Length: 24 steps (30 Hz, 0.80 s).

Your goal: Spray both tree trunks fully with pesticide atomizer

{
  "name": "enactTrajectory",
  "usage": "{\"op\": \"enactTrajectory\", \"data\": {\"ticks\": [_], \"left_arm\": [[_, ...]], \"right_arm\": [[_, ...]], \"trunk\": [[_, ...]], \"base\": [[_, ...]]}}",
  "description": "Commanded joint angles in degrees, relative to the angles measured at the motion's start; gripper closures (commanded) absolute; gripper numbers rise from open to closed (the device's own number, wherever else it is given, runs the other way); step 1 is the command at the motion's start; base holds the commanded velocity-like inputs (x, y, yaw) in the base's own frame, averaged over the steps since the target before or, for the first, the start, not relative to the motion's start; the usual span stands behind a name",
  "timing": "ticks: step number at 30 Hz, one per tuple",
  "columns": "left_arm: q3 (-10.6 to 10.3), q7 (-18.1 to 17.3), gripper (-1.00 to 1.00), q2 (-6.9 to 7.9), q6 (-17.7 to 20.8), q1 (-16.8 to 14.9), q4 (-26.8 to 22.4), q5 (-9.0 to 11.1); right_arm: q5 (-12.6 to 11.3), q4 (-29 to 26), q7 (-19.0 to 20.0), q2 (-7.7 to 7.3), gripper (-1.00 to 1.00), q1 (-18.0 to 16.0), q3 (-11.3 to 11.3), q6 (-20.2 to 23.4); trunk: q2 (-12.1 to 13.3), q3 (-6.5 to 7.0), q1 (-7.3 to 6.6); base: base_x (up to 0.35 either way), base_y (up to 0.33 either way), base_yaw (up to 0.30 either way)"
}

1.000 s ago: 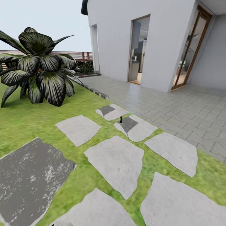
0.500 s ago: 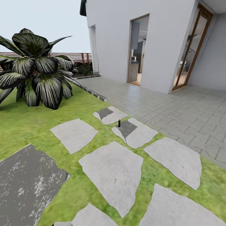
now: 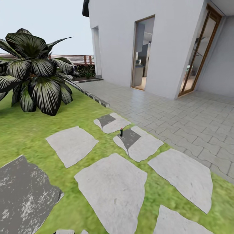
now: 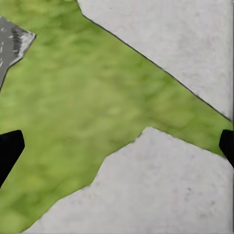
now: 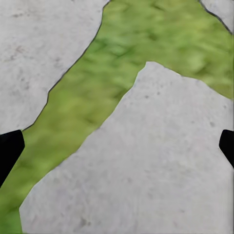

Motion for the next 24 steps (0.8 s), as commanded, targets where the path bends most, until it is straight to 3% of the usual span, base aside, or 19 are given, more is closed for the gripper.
{"op": "enactTrajectory", "data": {"ticks": [1,12,20,24], "left_arm": [[0.0,0.0,-1.0,0.0,0.0,0.0,0.0,0.0],[-0.2,0.0,-1.0,-0.27,-0.3,-0.6,-0.8,-0.1],[-0.6,-0.5,-1.0,-1.42,-0.1,-5.9,-4.0,-0.1],[-0.6,-0.8,-1.0,-1.65,-0.2,-6.8,-4.3,-0.1]], "right_arm": [[0.0,0.0,0.0,0.0,-1.0,0.0,0.0,0.0],[0.0,0.1,0.0,0.0,-1.0,0.0,0.0,0.0],[0.0,0.1,0.0,0.0,-1.0,0.0,-0.1,0.0],[0.0,0.1,0.0,0.0,-1.0,0.0,0.0,0.0]], "trunk": [[0.0,0.0,0.0],[0.0,0.0,0.0],[0.0,0.0,0.0],[0.0,0.0,0.0]], "base": [[0.315,-0.121,0.0],[0.315,-0.122,0.0],[0.315,-0.124,0.0],[0.315,-0.126,0.0]]}}
